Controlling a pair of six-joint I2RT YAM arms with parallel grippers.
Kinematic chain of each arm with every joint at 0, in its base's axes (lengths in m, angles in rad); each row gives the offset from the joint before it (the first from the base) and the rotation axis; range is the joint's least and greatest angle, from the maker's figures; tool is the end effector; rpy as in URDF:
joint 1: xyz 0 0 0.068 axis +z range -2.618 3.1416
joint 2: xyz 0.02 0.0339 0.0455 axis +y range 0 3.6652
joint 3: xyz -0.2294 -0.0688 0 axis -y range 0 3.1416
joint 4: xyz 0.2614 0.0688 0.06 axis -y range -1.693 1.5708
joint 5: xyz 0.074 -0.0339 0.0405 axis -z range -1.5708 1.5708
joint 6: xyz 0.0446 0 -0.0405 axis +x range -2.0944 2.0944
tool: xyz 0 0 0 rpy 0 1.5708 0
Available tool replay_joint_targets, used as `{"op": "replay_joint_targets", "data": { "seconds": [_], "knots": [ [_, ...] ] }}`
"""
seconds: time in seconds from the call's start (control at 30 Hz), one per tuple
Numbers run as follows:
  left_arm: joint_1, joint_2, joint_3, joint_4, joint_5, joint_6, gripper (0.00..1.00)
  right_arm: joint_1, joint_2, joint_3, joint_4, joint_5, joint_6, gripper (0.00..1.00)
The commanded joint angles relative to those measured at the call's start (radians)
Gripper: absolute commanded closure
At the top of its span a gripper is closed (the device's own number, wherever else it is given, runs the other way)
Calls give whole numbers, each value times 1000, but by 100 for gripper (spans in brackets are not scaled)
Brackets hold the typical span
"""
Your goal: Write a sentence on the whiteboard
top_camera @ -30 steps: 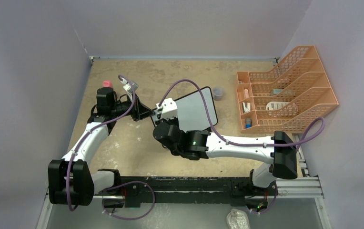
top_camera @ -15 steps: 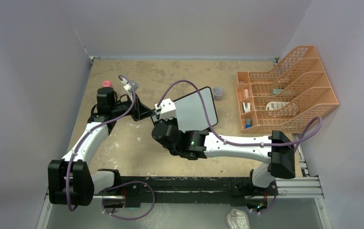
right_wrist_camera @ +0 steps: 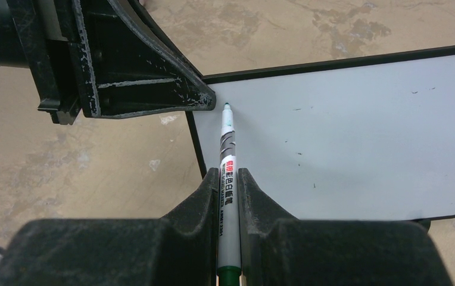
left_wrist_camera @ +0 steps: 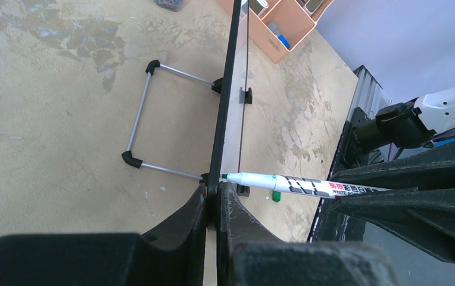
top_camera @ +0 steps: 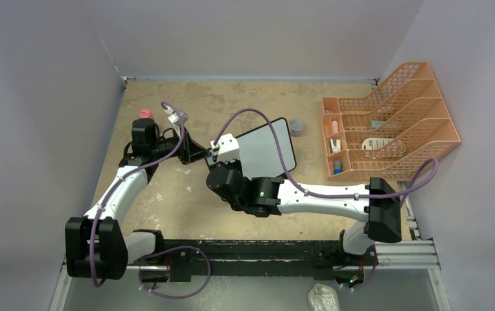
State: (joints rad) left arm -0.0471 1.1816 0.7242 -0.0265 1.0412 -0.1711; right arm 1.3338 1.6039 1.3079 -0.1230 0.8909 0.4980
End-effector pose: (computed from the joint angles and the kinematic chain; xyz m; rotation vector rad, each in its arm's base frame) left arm 0.2773 -0.0516 0.2192 0.5331 1.9155 -1.1944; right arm 0.1249 0.3693 0.2824 -0.2162 1.8350 0.3956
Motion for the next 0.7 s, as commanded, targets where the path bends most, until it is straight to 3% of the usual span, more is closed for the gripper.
{"op": "replay_joint_targets", "data": {
  "seconds": [0.0,0.67],
  "knots": [
    [-4,-19,38,-6,-10,21,100,-7,8,48,-2,13,16,100],
    [-4,-19,38,-4,-9,21,100,-7,8,38,-92,-17,81,100]
  ]
}}
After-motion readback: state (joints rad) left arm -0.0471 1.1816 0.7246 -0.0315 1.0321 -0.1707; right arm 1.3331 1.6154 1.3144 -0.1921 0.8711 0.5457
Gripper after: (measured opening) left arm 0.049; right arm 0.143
